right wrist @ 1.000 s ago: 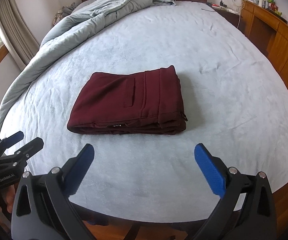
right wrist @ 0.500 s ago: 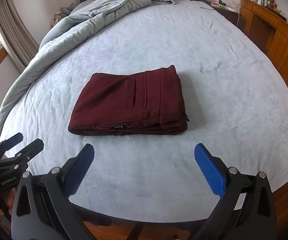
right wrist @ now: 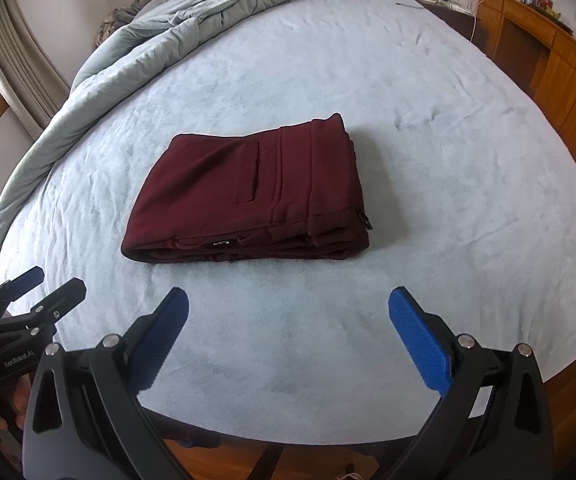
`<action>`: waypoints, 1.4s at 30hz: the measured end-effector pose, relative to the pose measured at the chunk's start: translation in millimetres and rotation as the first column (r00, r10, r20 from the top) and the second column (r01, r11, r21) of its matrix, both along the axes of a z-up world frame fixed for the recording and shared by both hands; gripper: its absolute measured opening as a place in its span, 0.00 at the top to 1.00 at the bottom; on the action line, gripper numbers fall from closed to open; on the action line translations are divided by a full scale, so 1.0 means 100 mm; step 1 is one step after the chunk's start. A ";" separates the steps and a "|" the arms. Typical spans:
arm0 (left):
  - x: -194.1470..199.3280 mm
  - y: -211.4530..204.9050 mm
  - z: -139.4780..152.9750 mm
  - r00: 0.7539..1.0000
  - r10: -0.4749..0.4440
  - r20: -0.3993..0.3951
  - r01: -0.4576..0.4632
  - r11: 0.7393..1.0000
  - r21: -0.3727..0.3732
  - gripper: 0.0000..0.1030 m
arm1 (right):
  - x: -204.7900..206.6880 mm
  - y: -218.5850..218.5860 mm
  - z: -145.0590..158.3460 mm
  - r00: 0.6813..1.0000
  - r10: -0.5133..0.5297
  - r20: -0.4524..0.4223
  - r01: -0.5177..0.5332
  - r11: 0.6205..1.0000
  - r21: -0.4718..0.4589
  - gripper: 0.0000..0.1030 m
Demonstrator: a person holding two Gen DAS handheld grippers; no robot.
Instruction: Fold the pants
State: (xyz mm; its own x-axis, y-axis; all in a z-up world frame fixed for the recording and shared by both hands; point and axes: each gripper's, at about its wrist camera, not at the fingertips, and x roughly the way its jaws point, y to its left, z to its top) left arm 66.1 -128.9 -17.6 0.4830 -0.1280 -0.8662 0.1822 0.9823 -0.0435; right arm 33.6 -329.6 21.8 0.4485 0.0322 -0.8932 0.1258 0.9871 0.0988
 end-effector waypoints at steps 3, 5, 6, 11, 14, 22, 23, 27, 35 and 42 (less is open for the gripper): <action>0.02 -0.01 -0.03 1.000 -0.001 -0.011 0.001 1.000 0.001 0.04 | 0.03 0.01 -0.02 1.000 0.004 -0.002 -0.004 1.000 -0.022 0.03; 0.04 -0.03 -0.04 1.000 -0.002 -0.012 0.002 1.000 -0.002 0.04 | 0.05 0.02 -0.01 1.000 0.012 0.001 -0.012 1.000 -0.022 0.03; 0.04 -0.03 -0.04 1.000 -0.001 -0.011 0.001 1.000 -0.002 0.04 | 0.06 0.03 0.00 1.000 0.016 0.004 -0.016 1.000 -0.022 0.03; 0.06 -0.08 -0.03 1.000 -0.003 -0.003 0.003 1.000 0.000 0.04 | 0.09 0.05 0.03 0.999 0.030 0.016 -0.030 0.999 -0.039 0.03; 0.07 -0.10 -0.03 1.000 -0.002 -0.001 0.002 1.000 0.007 0.04 | 0.11 0.03 0.03 0.999 0.028 0.015 -0.028 0.999 -0.032 0.03; 0.08 -0.13 -0.05 1.000 0.002 -0.006 -0.002 1.000 0.016 0.04 | 0.12 -0.04 0.01 1.000 0.020 0.013 -0.020 1.000 -0.023 0.03; 0.08 -0.13 -0.04 1.000 0.001 -0.004 -0.001 1.000 0.017 0.04 | 0.12 -0.04 0.01 1.000 0.020 0.012 -0.020 1.000 -0.024 0.03; 0.07 -0.13 -0.04 1.000 0.001 0.007 -0.001 1.000 0.014 0.04 | 0.12 -0.07 0.00 1.000 0.010 0.010 -0.010 1.000 -0.013 0.03; 0.07 -0.13 -0.03 1.000 -0.002 0.012 0.002 1.000 0.017 0.04 | 0.12 -0.11 -0.01 1.000 -0.001 0.004 0.001 1.000 0.002 0.03; 0.10 -0.11 -0.01 1.000 -0.001 -0.002 0.001 1.000 0.014 0.04 | 0.12 -0.13 -0.01 1.000 0.000 0.006 0.000 1.000 0.003 0.03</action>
